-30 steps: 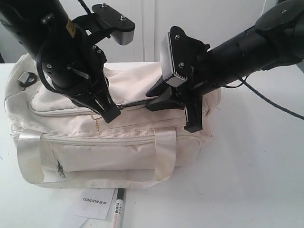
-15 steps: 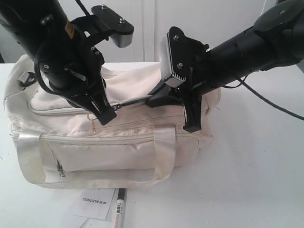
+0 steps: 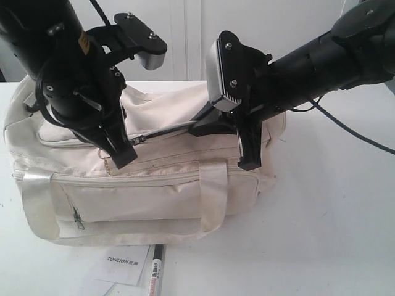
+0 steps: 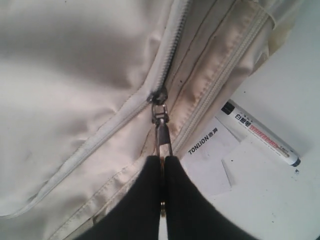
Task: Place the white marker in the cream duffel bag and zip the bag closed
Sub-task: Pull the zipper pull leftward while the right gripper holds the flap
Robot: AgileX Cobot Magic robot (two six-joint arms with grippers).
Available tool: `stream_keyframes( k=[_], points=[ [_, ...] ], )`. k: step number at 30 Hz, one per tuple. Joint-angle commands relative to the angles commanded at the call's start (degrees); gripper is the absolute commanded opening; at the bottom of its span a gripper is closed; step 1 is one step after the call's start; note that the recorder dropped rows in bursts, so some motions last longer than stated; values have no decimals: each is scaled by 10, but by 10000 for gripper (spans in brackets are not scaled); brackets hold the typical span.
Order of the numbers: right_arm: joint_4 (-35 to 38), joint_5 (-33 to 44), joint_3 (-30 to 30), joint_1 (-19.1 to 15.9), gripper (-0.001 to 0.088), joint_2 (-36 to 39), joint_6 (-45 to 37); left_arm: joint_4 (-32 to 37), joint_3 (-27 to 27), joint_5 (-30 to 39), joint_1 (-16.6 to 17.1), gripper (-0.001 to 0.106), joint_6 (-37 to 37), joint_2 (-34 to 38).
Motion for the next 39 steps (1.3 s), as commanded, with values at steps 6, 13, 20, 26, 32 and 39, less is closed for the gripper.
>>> stream_keyframes(
  k=[6,13,20,26,32,39],
  points=[
    [-14,-4,0,0,0,0,23,15,0,14,0,0,-2,0],
    [-14,-9,0,0,0,0,26,35,0,24,0,0,-3,0],
    [-15,-29,0,0,0,0,40,54,0,24,0,0,-3,0],
    [-15,-29,0,0,0,0,40,67,0,24,0,0,-3,0],
    [-15,-29,0,0,0,0,40,72,0,24,0,0,-3,0],
    [-16,-29,0,0,0,0,40,73,0,24,0,0,-3,0]
  ],
)
